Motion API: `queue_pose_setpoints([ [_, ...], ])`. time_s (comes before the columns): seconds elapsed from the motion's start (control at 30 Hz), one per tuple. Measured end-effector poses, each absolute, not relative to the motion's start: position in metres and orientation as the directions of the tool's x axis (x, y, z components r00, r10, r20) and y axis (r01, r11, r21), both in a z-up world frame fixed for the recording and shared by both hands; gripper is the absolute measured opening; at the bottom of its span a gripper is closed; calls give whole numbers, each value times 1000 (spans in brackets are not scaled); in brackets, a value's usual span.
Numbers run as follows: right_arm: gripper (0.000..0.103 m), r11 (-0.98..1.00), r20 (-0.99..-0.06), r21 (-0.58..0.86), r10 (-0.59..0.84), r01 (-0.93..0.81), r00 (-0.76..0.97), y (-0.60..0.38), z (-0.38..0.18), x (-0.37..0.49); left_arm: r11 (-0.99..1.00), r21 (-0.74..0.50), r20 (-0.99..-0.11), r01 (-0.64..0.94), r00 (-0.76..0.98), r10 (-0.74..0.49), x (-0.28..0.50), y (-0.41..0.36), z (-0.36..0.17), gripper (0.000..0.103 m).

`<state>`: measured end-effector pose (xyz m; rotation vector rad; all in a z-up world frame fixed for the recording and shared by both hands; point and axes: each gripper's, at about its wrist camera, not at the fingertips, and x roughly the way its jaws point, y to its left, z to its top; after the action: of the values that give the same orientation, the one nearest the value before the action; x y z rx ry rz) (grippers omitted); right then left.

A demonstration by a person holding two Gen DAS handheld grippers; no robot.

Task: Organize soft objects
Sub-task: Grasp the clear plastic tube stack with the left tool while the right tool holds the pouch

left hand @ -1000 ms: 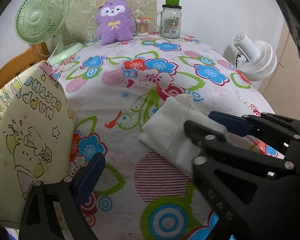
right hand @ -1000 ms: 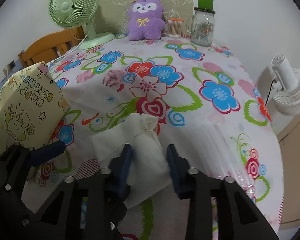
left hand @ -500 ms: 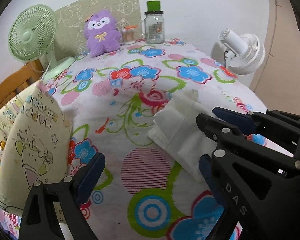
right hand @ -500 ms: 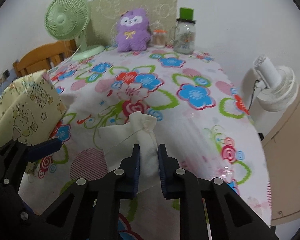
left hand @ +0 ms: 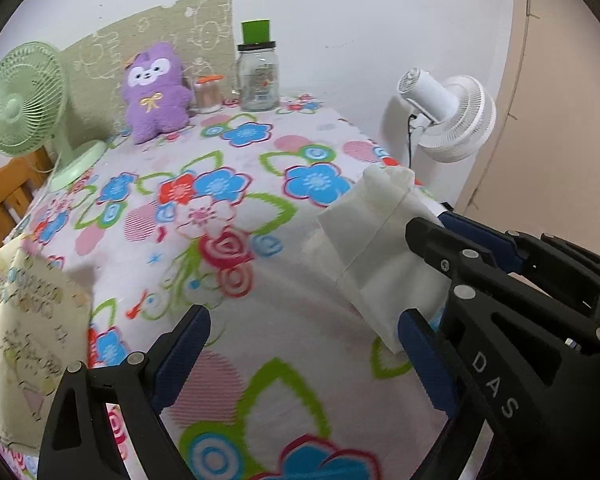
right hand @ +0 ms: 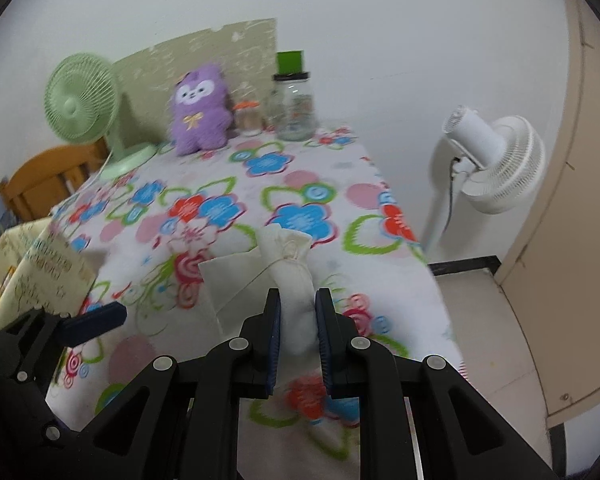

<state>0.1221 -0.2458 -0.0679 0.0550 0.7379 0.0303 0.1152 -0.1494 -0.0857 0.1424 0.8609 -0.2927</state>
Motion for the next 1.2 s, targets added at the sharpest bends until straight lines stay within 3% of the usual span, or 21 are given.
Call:
queue_pose_setpoints([
  [0.3, 19, 992, -654, 97, 2, 82, 757, -285, -66, 132, 945, -32, -774, 326, 590, -230, 132, -178, -84, 96],
  [0.5, 19, 983, -688, 113, -26, 142, 725, -307, -83, 144, 947, 22, -803, 319, 571, -174, 142, -191, -97, 96],
  [1.03, 19, 991, -755, 132, 91, 14, 650, -279, -110, 158, 943, 127, -827, 306, 558, -70, 151, -183, -114, 96],
  [1.2, 19, 988, -770, 150, 103, 23, 630, -281, -112, 155, 938, 130, -827, 322, 556, -76, 152, -182, -115, 90],
])
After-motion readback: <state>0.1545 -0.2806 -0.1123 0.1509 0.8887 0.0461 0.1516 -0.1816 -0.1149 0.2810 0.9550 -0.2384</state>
